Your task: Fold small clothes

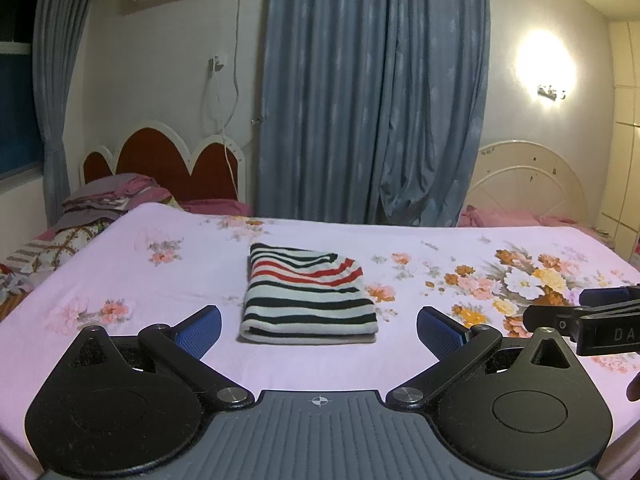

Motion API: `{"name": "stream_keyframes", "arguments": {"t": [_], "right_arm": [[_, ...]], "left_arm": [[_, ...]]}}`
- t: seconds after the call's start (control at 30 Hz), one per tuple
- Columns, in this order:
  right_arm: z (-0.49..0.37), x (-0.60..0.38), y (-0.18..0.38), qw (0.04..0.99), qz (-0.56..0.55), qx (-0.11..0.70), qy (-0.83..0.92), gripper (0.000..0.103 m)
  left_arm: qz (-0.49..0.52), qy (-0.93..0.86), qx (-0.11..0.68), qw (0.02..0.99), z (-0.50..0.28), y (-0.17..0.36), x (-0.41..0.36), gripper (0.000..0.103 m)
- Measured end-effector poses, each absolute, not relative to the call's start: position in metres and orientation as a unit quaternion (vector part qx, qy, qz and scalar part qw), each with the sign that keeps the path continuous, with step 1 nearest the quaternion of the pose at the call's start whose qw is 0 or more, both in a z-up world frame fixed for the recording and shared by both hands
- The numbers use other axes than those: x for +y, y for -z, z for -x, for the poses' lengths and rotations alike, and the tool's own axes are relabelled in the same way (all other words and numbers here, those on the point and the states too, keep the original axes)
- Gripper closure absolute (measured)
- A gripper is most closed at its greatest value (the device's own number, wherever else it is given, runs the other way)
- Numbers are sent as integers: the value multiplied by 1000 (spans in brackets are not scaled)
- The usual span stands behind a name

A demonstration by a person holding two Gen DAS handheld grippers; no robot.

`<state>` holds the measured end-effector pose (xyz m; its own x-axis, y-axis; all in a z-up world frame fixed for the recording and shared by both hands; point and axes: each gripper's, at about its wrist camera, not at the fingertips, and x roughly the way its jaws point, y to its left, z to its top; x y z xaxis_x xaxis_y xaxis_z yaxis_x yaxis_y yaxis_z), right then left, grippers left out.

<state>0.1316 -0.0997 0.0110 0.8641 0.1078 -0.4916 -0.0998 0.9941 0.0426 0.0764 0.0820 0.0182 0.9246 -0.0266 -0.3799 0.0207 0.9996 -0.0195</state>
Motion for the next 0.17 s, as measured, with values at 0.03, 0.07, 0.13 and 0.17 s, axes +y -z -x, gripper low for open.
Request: {"name": "stream_keyframes", "arguments": {"t": [0.03,0.07,0.13,0.17], "right_arm": [[-132,-100,-11,965,-8,255,-54,1],[-132,-100,-12,965,-7,255,-55,1],[-133,-101,-13,966,-6,254,-56,1],[-134,-102,-14,966,-6,254,-57,1]], "left_arm": [[8,14,192,981,-77,-19,82,0],[7,13,191,982,-77,-19,82,1],[8,12,192,981,-78,-20,83,1],[9,12,193,981,-78,-19,81,1]]}}
